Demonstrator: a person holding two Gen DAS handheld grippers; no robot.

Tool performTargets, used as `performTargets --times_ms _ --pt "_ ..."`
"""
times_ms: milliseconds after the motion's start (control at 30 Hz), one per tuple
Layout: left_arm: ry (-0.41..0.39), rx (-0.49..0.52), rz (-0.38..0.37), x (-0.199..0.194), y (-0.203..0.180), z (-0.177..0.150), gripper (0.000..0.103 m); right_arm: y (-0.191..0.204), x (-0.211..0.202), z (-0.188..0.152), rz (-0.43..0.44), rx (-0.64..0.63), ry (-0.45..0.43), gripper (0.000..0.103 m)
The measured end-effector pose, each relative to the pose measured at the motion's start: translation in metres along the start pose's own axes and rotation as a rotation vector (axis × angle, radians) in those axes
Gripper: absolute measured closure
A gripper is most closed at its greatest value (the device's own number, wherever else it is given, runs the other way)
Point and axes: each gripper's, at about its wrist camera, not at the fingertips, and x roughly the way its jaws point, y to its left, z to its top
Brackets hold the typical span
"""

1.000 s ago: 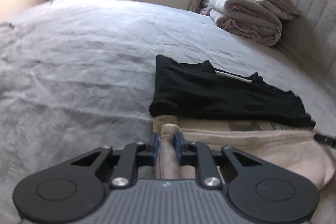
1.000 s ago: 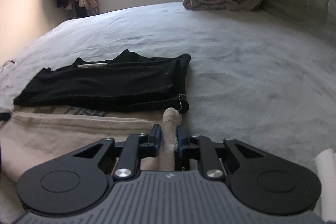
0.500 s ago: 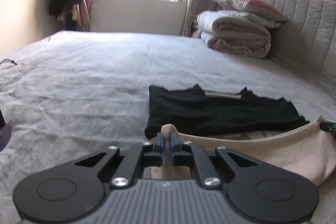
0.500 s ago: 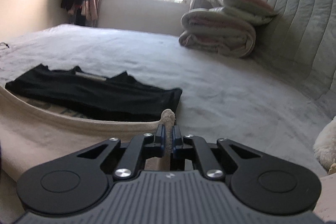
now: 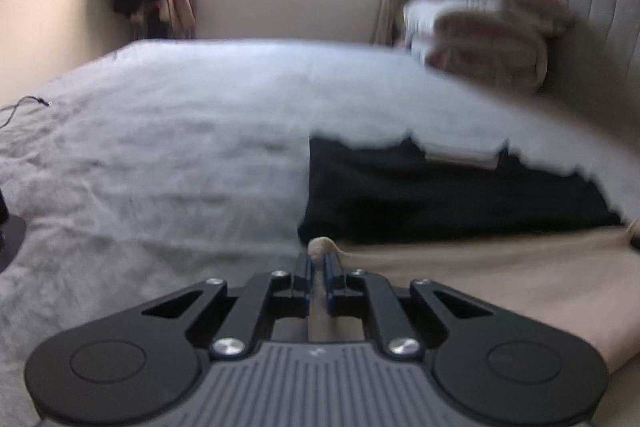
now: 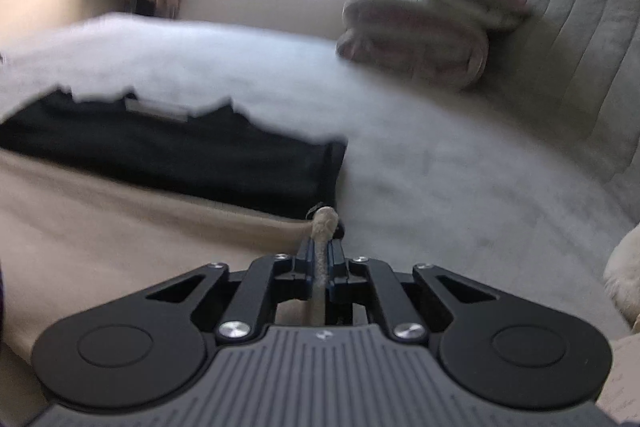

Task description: Fold clothes

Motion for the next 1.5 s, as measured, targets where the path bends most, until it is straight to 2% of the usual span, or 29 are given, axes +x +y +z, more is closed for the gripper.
performTargets --times_ms 33,100,200,267,367,500,567,667,733,800,933,1000,1067,1133,1200,1267,1333,1500 --pt "0.005 0.01 0.008 0.001 -0.002 -0.001 0.093 -0.001 0.0 0.001 -0.001 0.002 0.003 0.089" --pt "-0.014 0.003 0.019 -0.005 -0.003 0.0 0.087 -0.003 -0.005 0.004 -0.009 0.008 -0.004 0.076" --pt "-0.073 -0.043 0.015 -0.021 -0.003 0.006 0.085 -0.006 -0.015 0.007 -0.006 0.033 -0.023 0.074" --pt "-0.108 -0.06 -0.026 -0.029 -0.007 0.009 0.084 -0.003 -0.024 0.008 0.021 0.049 -0.043 0.072" --pt "-0.09 -0.048 -0.155 -0.032 -0.024 0.007 0.081 0.014 -0.033 0.009 0.109 0.034 -0.048 0.071" --pt "0.006 0.007 -0.386 -0.028 -0.054 0.0 0.081 0.04 -0.036 0.003 0.272 0.004 -0.006 0.07" --pt "0.047 0.079 -0.432 -0.026 -0.071 -0.007 0.081 0.047 -0.035 -0.001 0.309 -0.009 0.011 0.07" --pt "0.071 0.189 -0.41 -0.026 -0.084 -0.021 0.08 0.05 -0.036 -0.008 0.304 -0.071 0.005 0.065" --pt "0.056 0.213 -0.398 -0.032 -0.079 -0.025 0.08 0.041 -0.038 -0.013 0.277 -0.133 0.001 0.062" --pt "0.052 0.183 -0.372 -0.035 -0.06 -0.025 0.082 0.027 -0.04 -0.017 0.246 -0.146 0.002 0.056" --pt "0.044 0.07 -0.339 -0.042 -0.022 -0.021 0.086 0.011 -0.049 -0.018 0.237 -0.076 0.005 0.055" --pt "0.028 0.019 -0.375 -0.049 -0.019 -0.015 0.086 0.02 -0.057 -0.012 0.274 -0.058 -0.012 0.055" --pt "0.012 -0.001 -0.45 -0.054 -0.028 -0.01 0.086 0.038 -0.068 -0.005 0.359 -0.06 -0.043 0.055" --pt "0.018 0.022 -0.504 -0.056 -0.045 -0.013 0.085 0.058 -0.072 -0.002 0.432 -0.065 -0.039 0.055" --pt "0.046 0.093 -0.527 -0.053 -0.067 -0.019 0.083 0.079 -0.07 -0.003 0.477 -0.094 -0.013 0.055" --pt "0.079 0.184 -0.514 -0.05 -0.08 -0.03 0.083 0.091 -0.064 -0.008 0.492 -0.128 0.019 0.055" --pt "0.074 0.243 -0.498 -0.052 -0.079 -0.038 0.083 0.091 -0.059 -0.015 0.498 -0.143 0.038 0.056" --pt "0.07 0.209 -0.453 -0.063 -0.034 -0.043 0.083 0.049 -0.059 -0.024 0.526 -0.108 0.052 0.056"
